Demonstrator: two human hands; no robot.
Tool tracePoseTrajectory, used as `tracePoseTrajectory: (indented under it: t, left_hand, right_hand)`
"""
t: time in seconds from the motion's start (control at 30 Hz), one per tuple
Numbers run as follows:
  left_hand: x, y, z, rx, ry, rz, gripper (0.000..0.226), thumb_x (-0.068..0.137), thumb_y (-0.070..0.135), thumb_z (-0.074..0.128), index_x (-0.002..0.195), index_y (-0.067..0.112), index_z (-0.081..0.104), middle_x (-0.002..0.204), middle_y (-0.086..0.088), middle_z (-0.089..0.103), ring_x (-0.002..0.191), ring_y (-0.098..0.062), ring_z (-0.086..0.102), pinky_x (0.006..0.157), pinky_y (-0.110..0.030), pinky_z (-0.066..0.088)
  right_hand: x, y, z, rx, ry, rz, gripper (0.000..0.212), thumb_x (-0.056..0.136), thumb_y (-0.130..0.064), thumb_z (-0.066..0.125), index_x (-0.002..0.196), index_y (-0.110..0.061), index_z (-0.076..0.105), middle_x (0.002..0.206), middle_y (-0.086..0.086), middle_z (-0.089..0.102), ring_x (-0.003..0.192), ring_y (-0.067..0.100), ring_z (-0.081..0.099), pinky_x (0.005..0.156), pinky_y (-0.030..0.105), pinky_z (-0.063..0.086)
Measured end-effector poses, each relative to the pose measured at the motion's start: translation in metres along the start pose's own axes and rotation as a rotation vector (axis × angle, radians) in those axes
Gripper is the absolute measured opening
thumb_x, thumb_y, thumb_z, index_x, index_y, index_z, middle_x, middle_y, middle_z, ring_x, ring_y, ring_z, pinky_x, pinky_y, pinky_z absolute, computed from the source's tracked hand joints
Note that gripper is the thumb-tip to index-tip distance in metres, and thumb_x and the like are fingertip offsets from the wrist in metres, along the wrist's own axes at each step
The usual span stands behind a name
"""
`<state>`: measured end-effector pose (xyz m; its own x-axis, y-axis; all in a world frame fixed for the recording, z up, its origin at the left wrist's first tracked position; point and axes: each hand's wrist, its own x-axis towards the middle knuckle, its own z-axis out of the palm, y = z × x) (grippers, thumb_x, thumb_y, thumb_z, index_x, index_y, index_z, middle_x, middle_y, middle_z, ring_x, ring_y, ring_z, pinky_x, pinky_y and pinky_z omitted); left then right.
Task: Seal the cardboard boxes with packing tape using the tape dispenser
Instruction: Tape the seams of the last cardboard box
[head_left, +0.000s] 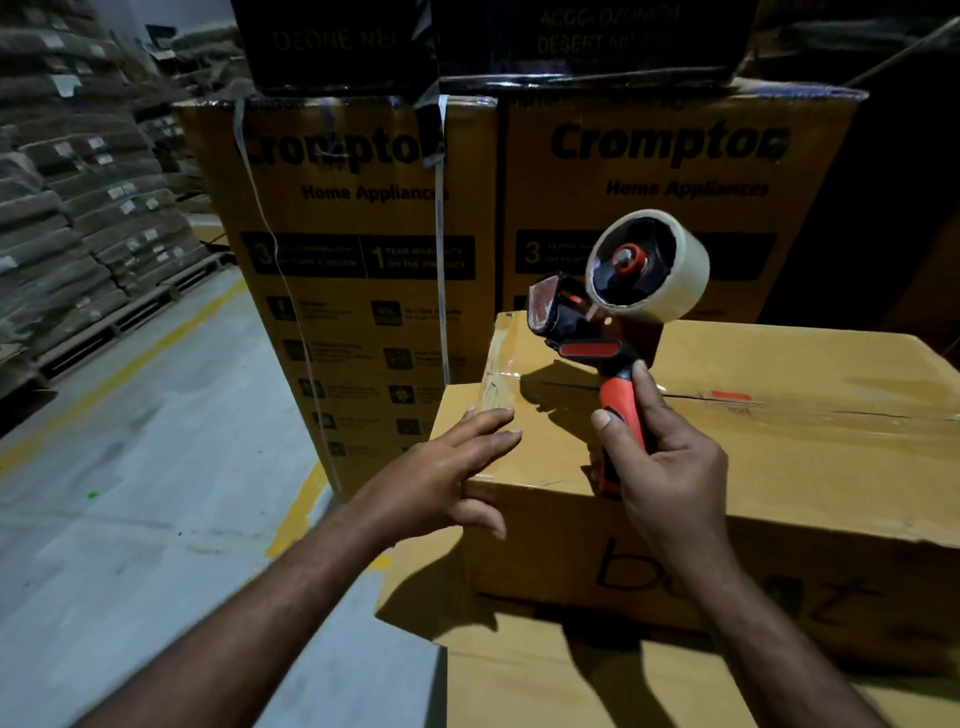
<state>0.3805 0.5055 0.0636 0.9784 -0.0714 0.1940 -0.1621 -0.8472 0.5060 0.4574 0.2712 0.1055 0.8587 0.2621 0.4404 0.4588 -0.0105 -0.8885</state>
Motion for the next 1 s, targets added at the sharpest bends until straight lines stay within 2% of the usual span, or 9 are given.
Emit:
tracePoseTrajectory:
  t: [0.17,0.27,0.33,0.4,0.5,0.63,0.73,0.83,1.0]
  left_hand:
    - [0.002,0.009,-0.034,0.096,-0.121,-0.088,0.095,0.067,0.066,0.077,0.149,0.053,0.031,0.160,0.036,0.013,0.152,0.000,0.006,0.122,-0.048,0.029]
    - [0.017,0.049,-0.063,0.361,-0.118,-0.269,0.079,0.072,0.086,0.050,0.141,0.049,0.047,0.161,0.014,0.030,0.151,-0.019,0.024,0.118,-0.051,0.031]
    - [0.038,0.086,-0.071,0.089,0.117,-0.331,0.066,0.083,0.077,0.047,0.134,0.036,0.058,0.144,0.003,0.055,0.126,-0.016,0.055,0.100,-0.043,0.050]
    - [0.065,0.112,-0.069,-0.489,0.263,-0.359,0.053,0.092,0.064,0.051,0.125,0.026,0.064,0.127,0.000,0.067,0.106,-0.014,0.067,0.089,-0.038,0.058]
    - [0.108,0.144,-0.060,-0.990,0.143,-0.398,0.066,0.093,0.066,0.048,0.129,0.012,0.060,0.118,-0.008,0.071,0.102,-0.023,0.073,0.090,-0.041,0.060]
    - [0.154,0.187,-0.042,-1.189,-0.213,-0.368,0.085,0.093,0.077,0.032,0.114,0.003,0.067,0.107,-0.015,0.072,0.096,-0.025,0.070,0.088,-0.040,0.057]
    - [0.180,0.214,-0.022,-1.233,-0.343,-0.431,0.085,0.092,0.079,0.030,0.104,0.002,0.065,0.091,-0.017,0.074,0.079,-0.026,0.073,0.077,-0.042,0.061]
    - [0.204,0.243,0.010,-1.308,-0.461,-0.511,0.089,0.091,0.077,0.038,0.124,-0.002,0.059,0.119,-0.031,0.067,0.109,-0.041,0.068,0.091,-0.058,0.056]
    - [0.242,0.300,0.062,-1.459,-0.465,-0.608,0.067,0.094,0.053,0.063,0.119,-0.008,0.054,0.104,-0.023,0.073,0.088,-0.033,0.075,0.081,-0.050,0.061]
  right_hand:
    - [-0.005,-0.010,-0.018,0.059,-0.003,0.019,0.060,0.085,-0.026,0.071,0.140,-0.034,0.049,0.135,-0.011,0.057,0.089,0.015,0.071,0.065,0.043,0.062]
    - [-0.015,-0.017,-0.036,0.034,0.050,0.017,0.060,0.080,-0.036,0.071,0.136,-0.042,0.051,0.133,-0.022,0.055,0.110,0.010,0.065,0.080,0.042,0.061]
    - [-0.019,-0.021,-0.051,0.003,0.080,-0.001,0.060,0.078,-0.039,0.070,0.135,-0.044,0.051,0.128,-0.035,0.050,0.120,0.000,0.057,0.090,0.039,0.057]
    - [-0.023,-0.025,-0.068,-0.052,0.120,-0.037,0.061,0.076,-0.042,0.068,0.134,-0.045,0.049,0.129,-0.037,0.046,0.120,-0.009,0.052,0.093,0.032,0.055]
    - [-0.032,-0.030,-0.093,-0.153,0.183,-0.085,0.059,0.075,-0.042,0.069,0.131,-0.047,0.049,0.121,-0.045,0.048,0.111,-0.021,0.049,0.087,0.017,0.053]
    - [-0.042,-0.031,-0.128,-0.363,0.240,-0.175,0.059,0.080,-0.035,0.073,0.136,-0.031,0.051,0.109,-0.056,0.048,0.101,-0.021,0.057,0.079,0.006,0.050]
    - [-0.050,-0.030,-0.160,-0.408,0.320,-0.193,0.061,0.081,-0.032,0.074,0.138,-0.024,0.052,0.122,-0.036,0.052,0.105,-0.014,0.059,0.081,0.008,0.051]
    - [-0.056,-0.028,-0.193,-0.447,0.387,-0.212,0.061,0.081,-0.027,0.077,0.137,-0.019,0.053,0.124,-0.027,0.053,0.111,-0.016,0.055,0.086,0.006,0.047]
    - [-0.051,-0.019,-0.259,-0.484,0.423,-0.176,0.063,0.079,-0.035,0.069,0.138,-0.021,0.051,0.124,-0.031,0.048,0.108,-0.024,0.051,0.083,0.010,0.052]
